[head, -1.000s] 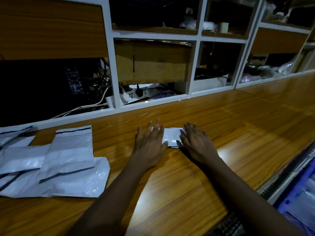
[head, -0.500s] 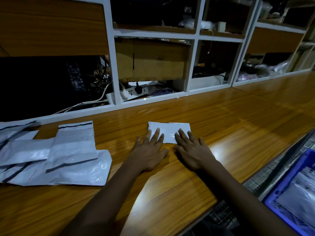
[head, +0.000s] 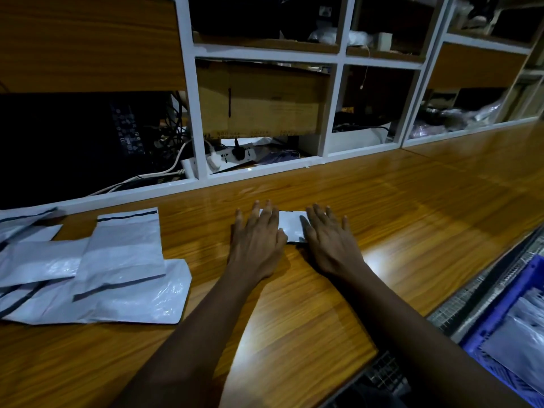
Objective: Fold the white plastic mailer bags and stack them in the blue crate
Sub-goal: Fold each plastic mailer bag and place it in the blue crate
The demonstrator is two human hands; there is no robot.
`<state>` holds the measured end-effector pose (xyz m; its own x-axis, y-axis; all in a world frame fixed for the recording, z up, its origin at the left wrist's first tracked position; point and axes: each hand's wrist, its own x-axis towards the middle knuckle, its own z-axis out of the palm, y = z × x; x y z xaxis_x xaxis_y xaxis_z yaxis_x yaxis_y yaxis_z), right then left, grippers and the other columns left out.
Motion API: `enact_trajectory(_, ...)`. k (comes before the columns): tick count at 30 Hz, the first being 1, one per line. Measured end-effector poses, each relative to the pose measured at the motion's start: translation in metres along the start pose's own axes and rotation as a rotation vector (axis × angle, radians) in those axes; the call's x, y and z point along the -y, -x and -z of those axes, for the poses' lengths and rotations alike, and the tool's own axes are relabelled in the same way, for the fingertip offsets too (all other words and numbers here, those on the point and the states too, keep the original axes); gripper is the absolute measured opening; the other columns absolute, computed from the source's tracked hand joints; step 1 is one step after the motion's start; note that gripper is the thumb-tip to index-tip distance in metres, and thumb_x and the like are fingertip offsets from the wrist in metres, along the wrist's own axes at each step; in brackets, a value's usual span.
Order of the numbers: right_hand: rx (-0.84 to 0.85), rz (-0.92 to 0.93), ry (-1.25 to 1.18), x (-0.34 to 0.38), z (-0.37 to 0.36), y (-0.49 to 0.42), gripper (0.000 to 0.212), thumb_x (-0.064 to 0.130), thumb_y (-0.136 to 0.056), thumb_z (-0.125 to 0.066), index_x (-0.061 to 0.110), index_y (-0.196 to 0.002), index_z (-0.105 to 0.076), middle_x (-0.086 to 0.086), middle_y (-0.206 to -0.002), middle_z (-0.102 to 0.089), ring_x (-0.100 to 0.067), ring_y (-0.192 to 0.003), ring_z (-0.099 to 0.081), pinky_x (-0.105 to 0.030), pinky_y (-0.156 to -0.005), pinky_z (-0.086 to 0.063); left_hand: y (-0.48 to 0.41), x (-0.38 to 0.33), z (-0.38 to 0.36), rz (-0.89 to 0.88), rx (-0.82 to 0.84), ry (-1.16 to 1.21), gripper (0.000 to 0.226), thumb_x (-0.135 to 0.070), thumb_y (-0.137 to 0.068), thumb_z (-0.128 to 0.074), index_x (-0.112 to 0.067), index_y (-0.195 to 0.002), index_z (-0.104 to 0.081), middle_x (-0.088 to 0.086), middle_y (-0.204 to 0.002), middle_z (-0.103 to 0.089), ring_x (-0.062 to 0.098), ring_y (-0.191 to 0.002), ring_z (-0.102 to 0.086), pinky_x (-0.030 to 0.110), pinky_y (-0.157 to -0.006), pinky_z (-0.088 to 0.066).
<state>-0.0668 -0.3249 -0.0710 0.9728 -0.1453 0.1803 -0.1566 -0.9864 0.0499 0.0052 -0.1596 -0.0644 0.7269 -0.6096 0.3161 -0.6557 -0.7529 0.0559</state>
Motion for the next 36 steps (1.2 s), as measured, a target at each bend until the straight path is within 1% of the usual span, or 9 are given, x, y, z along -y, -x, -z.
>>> enact_trajectory(2,-0.003,0.022,0.013,0.004,-0.003,-0.017,0.076,0.052,-0.101,-0.038,0.010,-0.158,-0.011,-0.016,-0.165,-0.005,-0.038,-0.152,-0.003,-0.060,-0.118,-0.009,-0.017,-0.006,-0.003,0.006,-0.015,-0.004,0.056,-0.036,-0.105,-0.016,-0.012,-0.156,-0.018,0.005,-0.165,-0.013,0.025,-0.152,-0.007,0.051,-0.120,-0.005)
enact_trajectory(4,-0.022,0.000,-0.033,0.008,-0.002,-0.031,0.077,0.050,-0.100,-0.046,0.009,-0.158,-0.015,-0.015,-0.165,-0.008,-0.036,-0.152,-0.004,-0.059,-0.120,-0.011,-0.033,-0.008,-0.006,0.052,-0.052,0.011,0.054,-0.034,-0.106,-0.021,-0.013,-0.155,-0.020,0.004,-0.164,-0.016,0.025,-0.152,-0.008,0.050,-0.122,-0.005)
enact_trajectory(9,0.000,0.022,-0.122,0.012,0.000,-0.049,0.065,0.045,-0.104,-0.035,0.011,-0.157,-0.019,-0.011,-0.165,-0.012,-0.033,-0.152,-0.007,-0.054,-0.121,-0.012,-0.060,-0.010,-0.018,0.054,-0.048,0.026,0.058,-0.035,-0.104,-0.040,-0.013,-0.155,-0.022,0.006,-0.163,-0.021,0.025,-0.151,-0.014,0.048,-0.121,-0.011)
enact_trajectory(13,0.100,-0.037,-0.134,0.011,-0.009,-0.056,0.060,0.041,-0.107,-0.016,0.012,-0.158,-0.009,-0.008,-0.166,-0.009,-0.030,-0.152,-0.007,-0.053,-0.122,-0.009,-0.065,-0.002,-0.033,-0.021,0.025,0.006,0.046,-0.028,-0.105,-0.034,-0.011,-0.149,-0.036,0.007,-0.153,-0.040,0.029,-0.140,-0.033,0.043,-0.112,-0.031)
enact_trajectory(17,0.030,-0.049,-0.103,0.009,-0.012,-0.056,0.057,0.040,-0.107,-0.018,0.010,-0.155,-0.021,-0.011,-0.162,-0.023,-0.031,-0.148,-0.023,-0.050,-0.119,-0.018,-0.064,0.006,-0.036,-0.019,0.029,0.062,0.071,-0.044,-0.097,-0.004,-0.009,-0.146,-0.043,0.011,-0.149,-0.046,0.033,-0.137,-0.039,0.047,-0.109,-0.035)
enact_trajectory(21,0.074,-0.064,-0.129,-0.003,-0.014,-0.057,0.057,0.042,-0.107,-0.020,0.013,-0.155,-0.021,-0.006,-0.163,-0.023,-0.028,-0.149,-0.020,-0.048,-0.119,-0.019,-0.065,0.009,-0.037,0.039,0.029,0.065,0.049,-0.039,-0.106,-0.027,-0.014,-0.147,-0.041,0.006,-0.152,-0.043,0.027,-0.138,-0.037,0.043,-0.109,-0.033)
enact_trajectory(29,0.103,-0.165,-0.182,-0.027,-0.016,-0.041,0.058,0.047,-0.106,-0.014,0.019,-0.156,-0.021,-0.001,-0.165,-0.017,-0.028,-0.151,-0.013,-0.059,-0.118,-0.010,-0.062,0.016,-0.029,0.125,0.175,0.113,0.053,-0.042,-0.107,-0.021,-0.019,-0.153,-0.027,0.002,-0.162,-0.023,0.029,-0.149,-0.017,0.059,-0.118,-0.012)
enact_trajectory(33,-0.034,-0.223,-0.132,-0.026,-0.017,-0.024,0.077,0.053,-0.093,0.000,0.011,-0.142,-0.043,-0.011,-0.150,-0.044,-0.040,-0.138,-0.037,-0.063,-0.109,-0.030,-0.050,0.016,-0.024,0.131,0.141,0.081,0.055,-0.042,-0.106,-0.021,-0.017,-0.155,-0.023,0.003,-0.163,-0.019,0.029,-0.151,-0.011,0.056,-0.120,-0.009)
enact_trajectory(36,-0.072,-0.179,-0.122,-0.025,-0.009,-0.018,0.064,0.045,-0.100,-0.015,0.006,-0.140,-0.045,-0.017,-0.146,-0.047,-0.040,-0.136,-0.040,-0.059,-0.108,-0.034,-0.038,0.012,-0.014,0.017,0.072,0.077,0.055,-0.038,-0.107,-0.023,-0.017,-0.157,-0.015,0.002,-0.165,-0.011,0.024,-0.152,-0.004,0.050,-0.121,-0.003)
